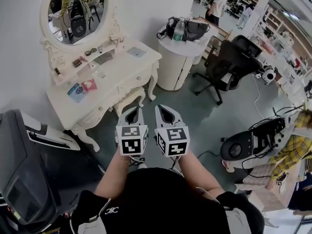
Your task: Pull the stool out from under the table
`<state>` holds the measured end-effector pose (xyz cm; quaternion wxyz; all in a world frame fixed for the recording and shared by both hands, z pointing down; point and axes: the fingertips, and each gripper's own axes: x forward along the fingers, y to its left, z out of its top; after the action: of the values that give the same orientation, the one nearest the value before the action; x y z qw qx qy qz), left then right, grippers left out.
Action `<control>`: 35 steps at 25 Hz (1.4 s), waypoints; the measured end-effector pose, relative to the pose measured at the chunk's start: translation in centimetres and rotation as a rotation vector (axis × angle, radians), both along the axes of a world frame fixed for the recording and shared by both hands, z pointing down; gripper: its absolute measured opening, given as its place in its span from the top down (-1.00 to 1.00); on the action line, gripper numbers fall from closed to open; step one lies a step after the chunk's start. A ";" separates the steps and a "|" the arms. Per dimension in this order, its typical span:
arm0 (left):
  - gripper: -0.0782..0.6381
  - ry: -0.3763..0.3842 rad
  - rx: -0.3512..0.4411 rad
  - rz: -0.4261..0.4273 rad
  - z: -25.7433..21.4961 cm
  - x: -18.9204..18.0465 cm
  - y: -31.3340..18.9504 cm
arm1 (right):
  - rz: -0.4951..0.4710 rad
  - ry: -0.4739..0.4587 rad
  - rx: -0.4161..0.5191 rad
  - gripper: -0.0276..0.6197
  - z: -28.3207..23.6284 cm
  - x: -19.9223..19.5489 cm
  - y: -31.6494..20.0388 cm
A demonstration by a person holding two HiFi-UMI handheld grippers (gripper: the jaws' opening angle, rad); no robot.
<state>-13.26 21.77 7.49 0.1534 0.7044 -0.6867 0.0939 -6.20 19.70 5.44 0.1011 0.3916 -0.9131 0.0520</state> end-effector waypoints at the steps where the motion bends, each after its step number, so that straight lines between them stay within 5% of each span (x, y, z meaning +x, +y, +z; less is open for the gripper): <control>1: 0.79 0.002 0.001 0.002 0.1 -0.6 -0.4 | 0.000 -0.005 -0.004 0.90 0.1 -0.8 -0.4; 19: 0.79 0.024 -0.133 -0.067 5.6 -7.3 -5.4 | -0.013 -0.027 -0.130 0.90 5.4 -6.0 -8.3; 25: 0.79 -0.080 -0.167 -0.073 6.5 -8.6 -10.7 | -0.021 -0.043 -0.196 0.90 7.5 -7.1 -14.6; 35: 0.79 -0.078 -0.245 -0.069 9.1 -9.5 -20.1 | -0.019 -0.039 -0.299 0.90 10.6 -7.5 -23.2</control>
<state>-22.79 1.69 16.62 0.2145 0.6522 -0.6993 0.1989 -13.67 -3.52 16.00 0.1408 0.3623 -0.9007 0.1941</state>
